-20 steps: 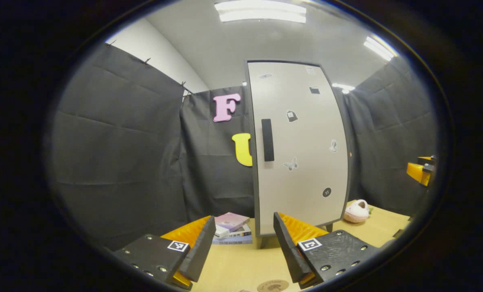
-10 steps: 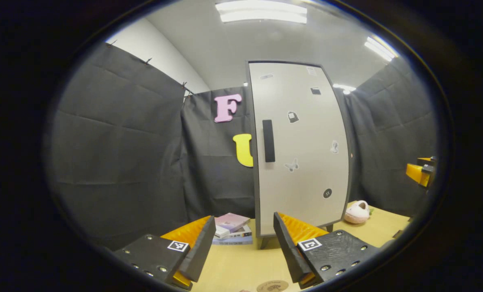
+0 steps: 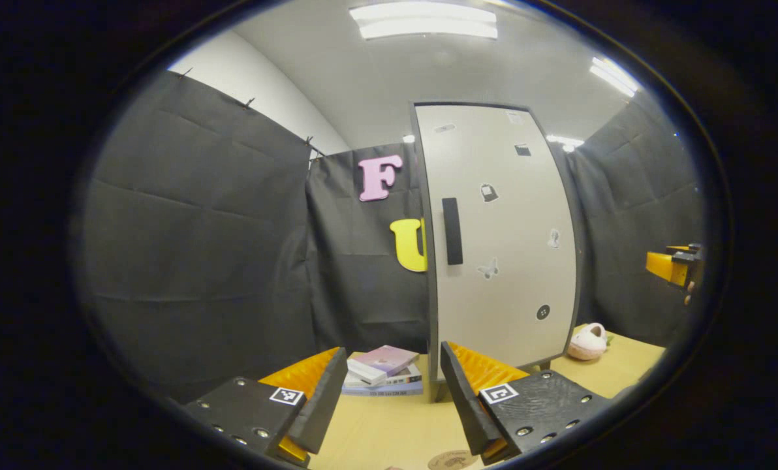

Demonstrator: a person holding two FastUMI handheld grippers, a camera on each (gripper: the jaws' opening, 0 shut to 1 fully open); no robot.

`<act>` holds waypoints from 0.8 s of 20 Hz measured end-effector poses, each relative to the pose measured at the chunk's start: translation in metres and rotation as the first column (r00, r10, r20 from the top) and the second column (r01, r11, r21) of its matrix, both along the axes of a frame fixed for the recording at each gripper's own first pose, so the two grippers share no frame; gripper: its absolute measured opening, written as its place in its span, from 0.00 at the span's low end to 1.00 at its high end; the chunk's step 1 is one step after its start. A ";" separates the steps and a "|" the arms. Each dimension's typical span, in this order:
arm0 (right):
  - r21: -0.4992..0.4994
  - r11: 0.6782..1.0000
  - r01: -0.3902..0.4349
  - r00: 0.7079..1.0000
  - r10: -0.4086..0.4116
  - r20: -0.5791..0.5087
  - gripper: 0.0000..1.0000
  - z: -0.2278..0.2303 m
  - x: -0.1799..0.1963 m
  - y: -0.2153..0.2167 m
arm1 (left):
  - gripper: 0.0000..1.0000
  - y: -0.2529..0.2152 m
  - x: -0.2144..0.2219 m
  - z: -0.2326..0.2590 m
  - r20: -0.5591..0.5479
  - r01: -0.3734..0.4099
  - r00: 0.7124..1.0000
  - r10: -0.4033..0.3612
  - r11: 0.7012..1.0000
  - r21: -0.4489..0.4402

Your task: Open the cabinet door with the right hand, grasp the bottle in the cabinet with the left hand and place it on the coaster, then close the cabinet door with the right hand.

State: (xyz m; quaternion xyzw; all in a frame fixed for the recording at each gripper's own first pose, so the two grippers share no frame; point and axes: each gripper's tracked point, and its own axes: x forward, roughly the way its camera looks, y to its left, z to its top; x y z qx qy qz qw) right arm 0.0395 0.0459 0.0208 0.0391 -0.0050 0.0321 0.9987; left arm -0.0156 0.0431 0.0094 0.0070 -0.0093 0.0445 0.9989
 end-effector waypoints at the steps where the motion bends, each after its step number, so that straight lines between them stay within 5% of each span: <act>1: 0.005 1.000 -0.013 1.000 0.013 0.007 0.95 0.004 0.005 0.007 | 0.82 0.006 -0.003 0.000 0.000 -0.014 1.000 0.014 1.000 0.002; 16: 0.069 0.977 -0.204 0.979 0.202 0.033 0.95 0.043 0.074 0.130 | 0.82 0.108 -0.071 0.005 0.007 -0.243 0.970 0.243 0.968 0.055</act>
